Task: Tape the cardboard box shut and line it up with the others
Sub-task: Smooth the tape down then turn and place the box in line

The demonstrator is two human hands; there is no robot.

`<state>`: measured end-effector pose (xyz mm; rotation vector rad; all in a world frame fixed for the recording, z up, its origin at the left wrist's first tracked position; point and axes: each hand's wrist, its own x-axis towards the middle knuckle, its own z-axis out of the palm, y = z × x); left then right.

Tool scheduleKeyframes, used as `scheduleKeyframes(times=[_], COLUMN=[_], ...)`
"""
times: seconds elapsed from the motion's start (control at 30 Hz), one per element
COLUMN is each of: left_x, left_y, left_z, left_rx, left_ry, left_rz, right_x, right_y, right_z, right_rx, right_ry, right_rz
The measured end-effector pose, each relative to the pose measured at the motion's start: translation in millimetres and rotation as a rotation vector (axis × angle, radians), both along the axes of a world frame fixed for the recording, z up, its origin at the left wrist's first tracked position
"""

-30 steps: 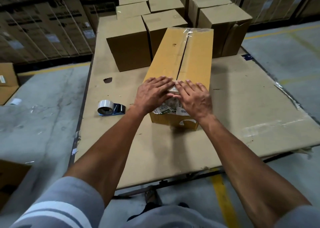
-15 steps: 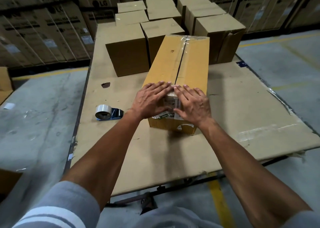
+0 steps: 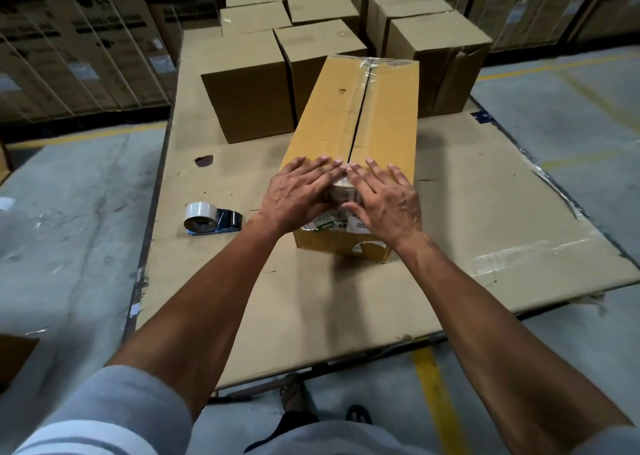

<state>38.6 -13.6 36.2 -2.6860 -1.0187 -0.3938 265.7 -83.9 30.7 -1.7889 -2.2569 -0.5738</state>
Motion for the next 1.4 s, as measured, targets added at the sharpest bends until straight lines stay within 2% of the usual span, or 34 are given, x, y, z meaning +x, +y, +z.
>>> scheduleKeyframes(times=[0.23,0.4,0.57,0.9,1.2,1.4], left_x=[1.2,2.0,0.4,-4.8,-0.3,-3.6], left_y=[-6.1,-0.1,0.9,0.2,-4.2,-4.4], left_z=[8.4,0.4,-4.4,-9.5,-14.9,-13.3], left_rx=[-0.058,0.008,0.043,0.074,0.105,0.113], left_ry=[-0.008,-0.016,-0.068,0.018,-0.03,0.019], left_rz=[0.026,0.034,0.002,-0.001,0.051,0.038], right_x=[-7.1,-4.5,-4.5,-8.9,-10.3,-8.2], right_y=[0.5,1.5,1.2,-6.8,-8.7,-8.9], right_z=[19.5,19.7,10.6,6.5,6.0,6.3], right_rx=[-0.05,-0.035,-0.027,-0.087,-0.028,-0.077], right_ry=[0.085,-0.023,-0.024,-0.065,-0.001,-0.061], right_rz=[-0.013,-0.016,-0.035,-0.053,-0.053,-0.046])
